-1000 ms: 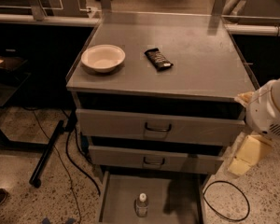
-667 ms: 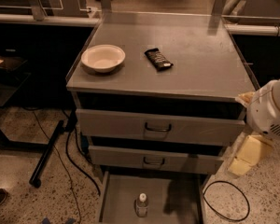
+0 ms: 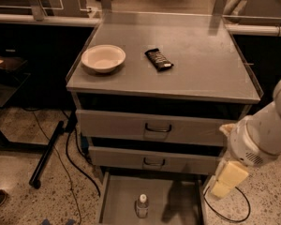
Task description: Pick blue plastic bottle from bottom drawer and place on counter
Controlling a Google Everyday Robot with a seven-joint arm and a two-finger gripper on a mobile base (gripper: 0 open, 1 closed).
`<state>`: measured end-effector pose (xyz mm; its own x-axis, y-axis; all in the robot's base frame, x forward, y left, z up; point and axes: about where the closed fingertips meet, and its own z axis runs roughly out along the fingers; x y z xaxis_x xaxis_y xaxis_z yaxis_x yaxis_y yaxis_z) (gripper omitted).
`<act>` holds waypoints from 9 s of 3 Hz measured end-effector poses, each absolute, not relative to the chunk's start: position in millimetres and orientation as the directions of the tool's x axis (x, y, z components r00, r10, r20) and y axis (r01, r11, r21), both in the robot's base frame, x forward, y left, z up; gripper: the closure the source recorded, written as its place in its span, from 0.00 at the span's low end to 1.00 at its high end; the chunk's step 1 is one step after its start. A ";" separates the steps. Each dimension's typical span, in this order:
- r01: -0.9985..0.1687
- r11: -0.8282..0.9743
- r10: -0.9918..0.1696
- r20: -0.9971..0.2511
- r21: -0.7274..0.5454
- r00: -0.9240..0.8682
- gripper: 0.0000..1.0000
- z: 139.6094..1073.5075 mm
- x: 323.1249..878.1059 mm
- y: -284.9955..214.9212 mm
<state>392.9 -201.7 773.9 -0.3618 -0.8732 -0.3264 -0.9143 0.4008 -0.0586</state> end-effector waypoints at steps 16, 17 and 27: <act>-0.813 0.399 -0.510 -0.634 0.424 -0.582 0.00 315.4 433.4 -40.6; -0.811 0.400 -0.505 -0.636 0.428 -0.584 0.00 311.7 434.0 -38.5; -0.754 0.374 -0.309 -0.693 0.540 -0.651 0.00 209.4 462.6 -11.0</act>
Offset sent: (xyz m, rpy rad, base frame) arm -0.0030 0.0038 -0.0488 0.0290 0.0569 -0.0102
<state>462.6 -11.0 209.4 -0.6508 -0.3094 -0.6934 -0.7536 0.3744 0.5402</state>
